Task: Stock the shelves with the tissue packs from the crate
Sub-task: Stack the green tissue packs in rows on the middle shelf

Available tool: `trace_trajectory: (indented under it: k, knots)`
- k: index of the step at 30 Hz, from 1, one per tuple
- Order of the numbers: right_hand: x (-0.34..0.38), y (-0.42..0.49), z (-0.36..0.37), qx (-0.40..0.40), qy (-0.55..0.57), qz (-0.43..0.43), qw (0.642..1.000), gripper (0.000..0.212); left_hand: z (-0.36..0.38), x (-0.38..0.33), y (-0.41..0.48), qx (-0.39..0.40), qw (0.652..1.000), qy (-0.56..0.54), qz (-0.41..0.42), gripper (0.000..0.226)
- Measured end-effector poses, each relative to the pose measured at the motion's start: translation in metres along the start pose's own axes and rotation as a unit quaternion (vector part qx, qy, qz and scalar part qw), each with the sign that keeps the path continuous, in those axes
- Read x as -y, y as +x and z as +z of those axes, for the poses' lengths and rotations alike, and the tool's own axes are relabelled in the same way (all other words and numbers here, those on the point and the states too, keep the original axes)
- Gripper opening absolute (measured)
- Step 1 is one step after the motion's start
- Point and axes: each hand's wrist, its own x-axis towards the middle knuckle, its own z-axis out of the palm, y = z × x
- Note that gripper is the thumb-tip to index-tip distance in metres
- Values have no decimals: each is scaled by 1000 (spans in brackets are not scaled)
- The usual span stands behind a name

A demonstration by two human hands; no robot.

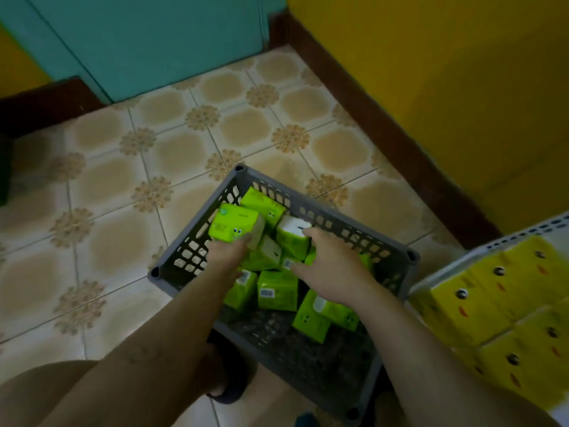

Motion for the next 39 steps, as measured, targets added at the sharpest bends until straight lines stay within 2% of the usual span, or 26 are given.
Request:
trace_trajectory:
  k: [2,5,8,11,14,17,20,22,25,27,32,34,37,39]
  knots:
    - [2,14,-2,4,16,-1,1000,68,6,-8,24,39,980,-158,-118,55]
    - [4,27,-3,4,30,0,1000,67,17,-10,51,78,937,-284,-186,46]
    - [7,30,0,12,24,-2,1000,66,27,-13,51,83,922,-319,-201,34]
    - [12,27,2,12,29,-2,1000,66,24,-16,29,86,930,-303,-189,30]
    - [19,15,1,-9,45,-2,999,66,15,-11,-7,138,938,-265,-175,26]
    - [24,-12,-5,-58,55,-24,997,85,10,-9,-56,218,939,-227,-138,32]
    - [26,-54,-12,-109,24,-48,993,102,2,-13,-121,311,928,-193,-67,47]
    - [28,-87,-14,-178,-15,-44,983,106,-6,-14,-163,345,925,-160,-19,53]
    - [33,-139,-16,-269,-48,-58,960,105,-21,-10,-223,360,924,-124,34,41]
    - [34,-172,-23,-317,-36,-71,945,104,-25,-9,-256,370,919,-110,75,42]
    - [21,-259,-47,-414,-32,-77,906,97,-22,-23,-330,363,902,-149,180,42]
    - [17,-295,-55,-451,-77,-69,887,92,-13,-25,-359,384,885,-128,230,48]
    - [10,-346,-68,-536,-148,-63,829,85,4,-23,-400,449,844,-130,263,60]
    - [4,-380,-82,-557,-151,-53,815,81,18,-24,-425,485,819,-113,284,65]
